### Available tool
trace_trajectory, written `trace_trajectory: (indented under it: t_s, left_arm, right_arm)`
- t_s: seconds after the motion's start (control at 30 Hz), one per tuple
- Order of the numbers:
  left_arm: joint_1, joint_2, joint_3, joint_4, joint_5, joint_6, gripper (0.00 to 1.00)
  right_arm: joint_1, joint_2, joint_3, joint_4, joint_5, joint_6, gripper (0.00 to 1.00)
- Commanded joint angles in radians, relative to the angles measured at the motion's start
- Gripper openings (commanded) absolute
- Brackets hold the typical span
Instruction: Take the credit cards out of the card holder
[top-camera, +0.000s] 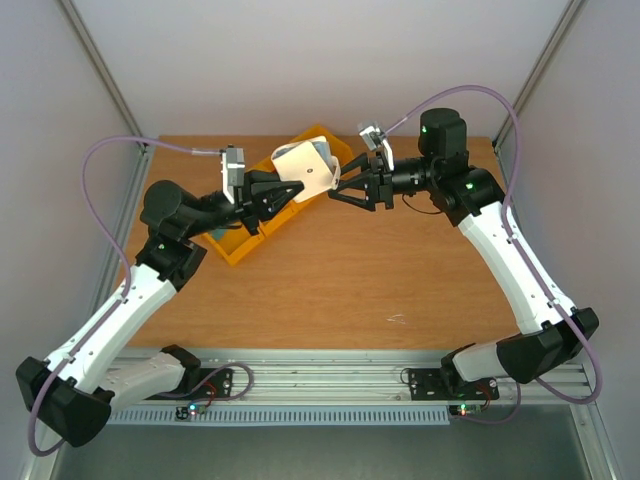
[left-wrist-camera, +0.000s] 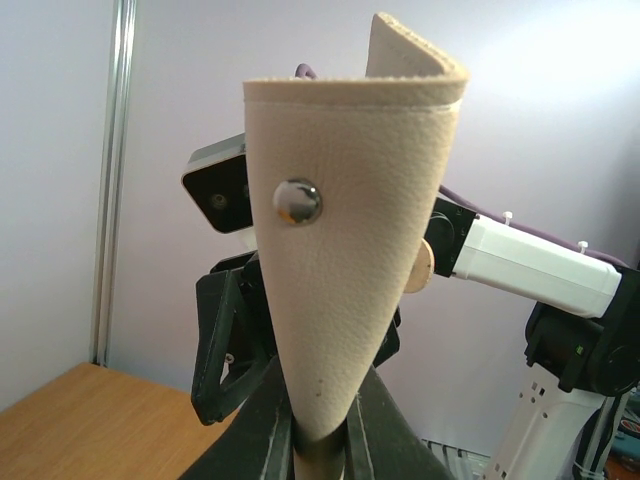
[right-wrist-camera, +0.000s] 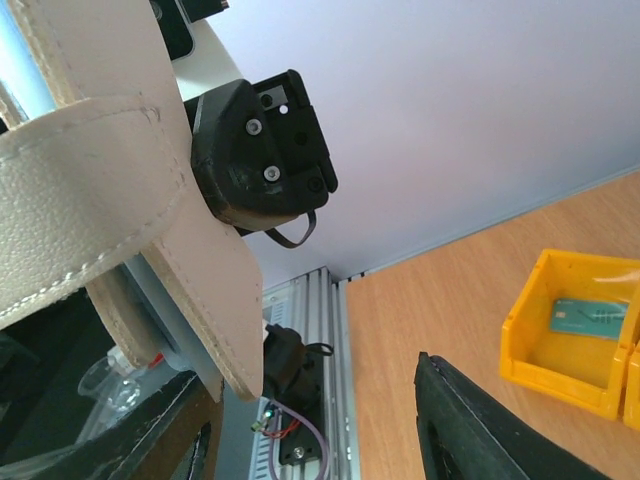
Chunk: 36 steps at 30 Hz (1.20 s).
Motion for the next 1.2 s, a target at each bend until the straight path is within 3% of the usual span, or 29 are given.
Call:
trace_trajectory:
  t_s: [0.0, 0.17, 0.43, 0.73, 0.87, 0.93, 1.17]
  left_arm:
    - [-0.007, 0.024, 0.007, -0.028, 0.087, -0.002, 0.0]
    - [-0.007, 0.03, 0.006, -0.049, 0.107, -0.006, 0.0]
    - [-0.007, 0.031, -0.023, -0.102, 0.156, 0.031, 0.0]
    - [0.006, 0.031, -0.047, -0.124, 0.179, 0.024, 0.0]
    - [0.017, 0.013, -0.056, -0.141, 0.143, 0.033, 0.0]
    - [0.016, 0.001, -0.058, -0.177, 0.103, 0.055, 0.0]
    - [0.015, -0.011, -0.071, -0.208, 0.126, 0.105, 0.0]
  right_arm:
    - [-0.005, -0.011, 0.025, 0.093, -0.022, 0.056, 0.52]
    - [-0.005, -0.022, 0.013, 0.151, -0.014, 0.087, 0.51]
    - [-0.006, -0.037, -0.009, 0.43, -0.067, 0.28, 0.49]
    - [0.013, -0.078, 0.015, 0.322, -0.055, 0.198, 0.49]
    - [0.014, -0.092, 0.121, -0.09, -0.001, -0.101, 0.58]
    - [0.014, -0.103, 0.143, -0.198, 0.072, -0.167, 0.65]
    - [0.018, -0.096, 0.117, -0.155, 0.244, -0.109, 0.67]
